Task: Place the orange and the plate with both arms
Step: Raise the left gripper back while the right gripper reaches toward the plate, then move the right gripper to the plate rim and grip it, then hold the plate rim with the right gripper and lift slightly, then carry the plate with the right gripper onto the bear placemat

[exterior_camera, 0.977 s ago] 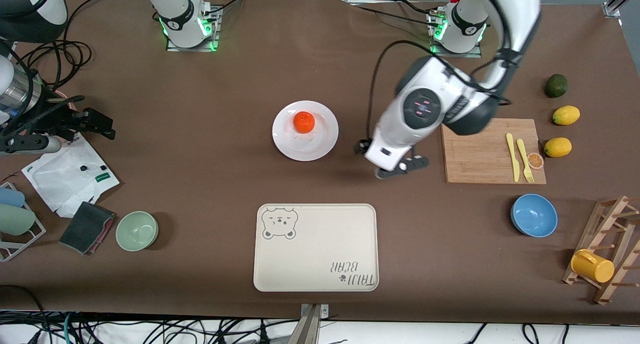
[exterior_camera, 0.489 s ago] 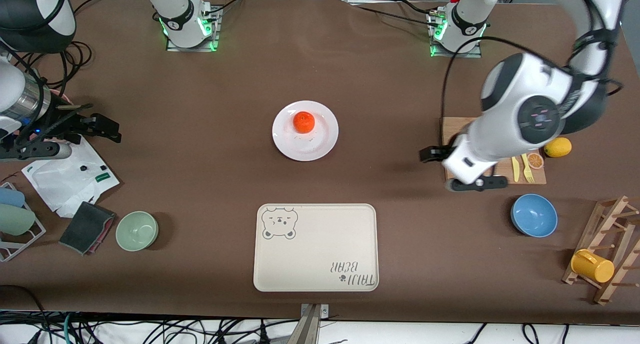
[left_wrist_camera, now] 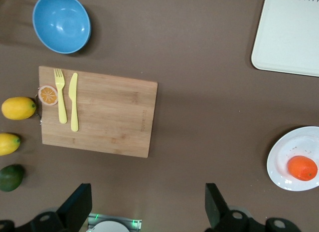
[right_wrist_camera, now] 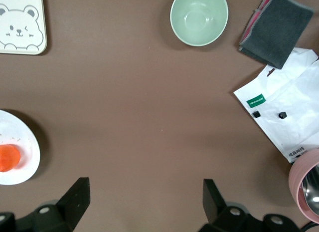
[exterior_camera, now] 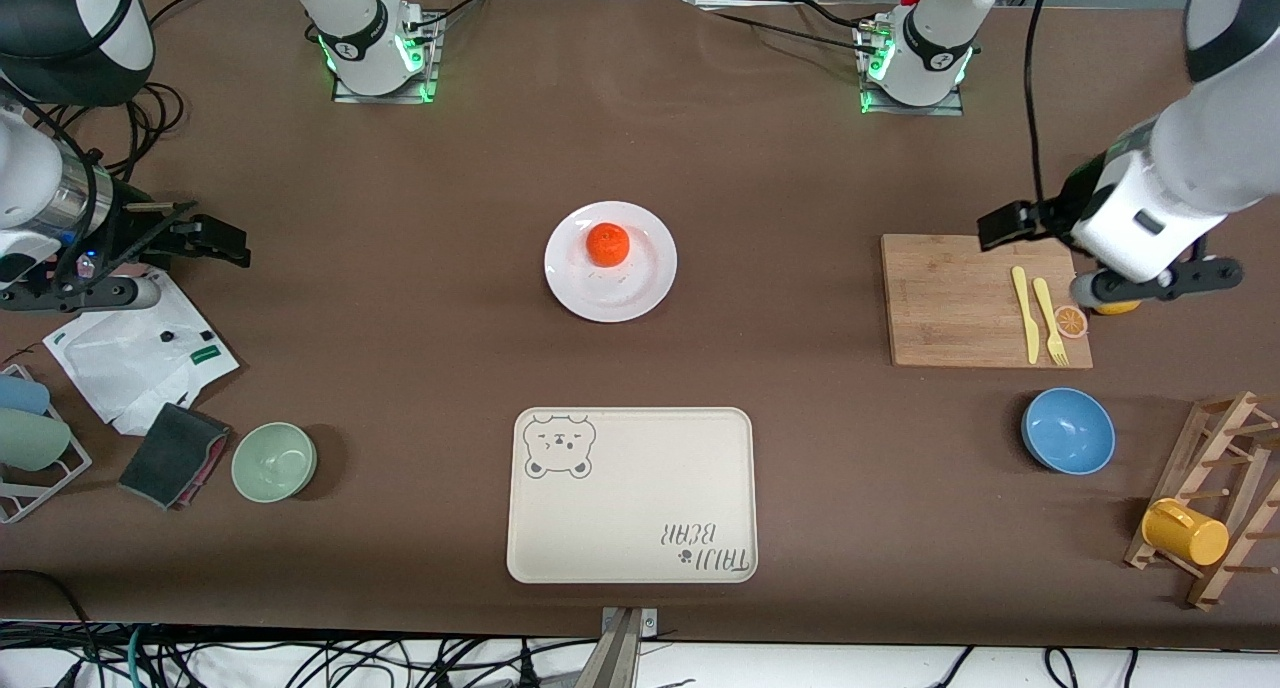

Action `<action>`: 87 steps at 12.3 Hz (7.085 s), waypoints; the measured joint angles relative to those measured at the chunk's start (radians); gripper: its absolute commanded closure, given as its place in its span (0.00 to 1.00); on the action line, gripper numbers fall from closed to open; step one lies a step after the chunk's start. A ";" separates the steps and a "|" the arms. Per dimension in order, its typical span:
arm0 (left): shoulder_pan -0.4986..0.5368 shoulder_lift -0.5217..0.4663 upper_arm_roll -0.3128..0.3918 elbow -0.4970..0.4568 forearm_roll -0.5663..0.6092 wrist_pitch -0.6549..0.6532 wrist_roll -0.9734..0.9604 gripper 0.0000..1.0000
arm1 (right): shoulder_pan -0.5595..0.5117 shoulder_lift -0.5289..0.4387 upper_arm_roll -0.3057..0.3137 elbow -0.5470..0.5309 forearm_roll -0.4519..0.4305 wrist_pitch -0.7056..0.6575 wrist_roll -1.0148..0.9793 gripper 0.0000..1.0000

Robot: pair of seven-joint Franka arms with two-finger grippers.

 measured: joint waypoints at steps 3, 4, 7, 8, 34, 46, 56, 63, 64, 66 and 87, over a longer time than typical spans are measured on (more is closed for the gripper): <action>0.025 0.009 0.001 0.006 0.015 -0.009 0.011 0.00 | 0.017 0.015 0.007 0.000 0.002 -0.004 -0.001 0.00; 0.044 0.013 0.001 0.006 0.014 -0.009 0.028 0.00 | 0.035 0.025 0.009 0.000 0.007 -0.002 -0.001 0.00; 0.094 0.017 0.001 0.007 0.012 0.025 0.055 0.00 | 0.080 0.070 0.014 -0.002 0.055 0.026 0.001 0.00; 0.096 0.017 -0.001 0.007 0.011 0.036 0.056 0.00 | 0.087 0.087 0.015 -0.002 0.061 0.039 0.001 0.00; -0.225 -0.246 0.420 -0.349 -0.120 0.247 0.173 0.00 | 0.111 0.127 0.347 -0.741 1.229 0.954 -0.509 0.00; -0.220 -0.246 0.430 -0.349 -0.120 0.242 0.179 0.00 | 0.112 0.195 0.371 -0.778 1.445 0.989 -0.835 0.02; -0.204 -0.246 0.432 -0.349 -0.120 0.218 0.179 0.00 | 0.117 0.232 0.379 -0.778 1.490 0.990 -0.841 0.38; -0.187 -0.246 0.433 -0.349 -0.120 0.212 0.181 0.00 | 0.140 0.252 0.382 -0.771 1.517 1.016 -0.844 0.47; -0.187 -0.246 0.433 -0.349 -0.120 0.212 0.181 0.00 | 0.149 0.255 0.383 -0.767 1.527 1.021 -0.845 0.47; -0.186 -0.246 0.433 -0.349 -0.120 0.212 0.181 0.00 | 0.160 0.259 0.383 -0.759 1.534 1.028 -0.845 0.59; -0.189 -0.242 0.429 -0.349 -0.115 0.211 0.188 0.00 | 0.155 0.319 0.377 -0.622 1.549 1.015 -0.827 1.00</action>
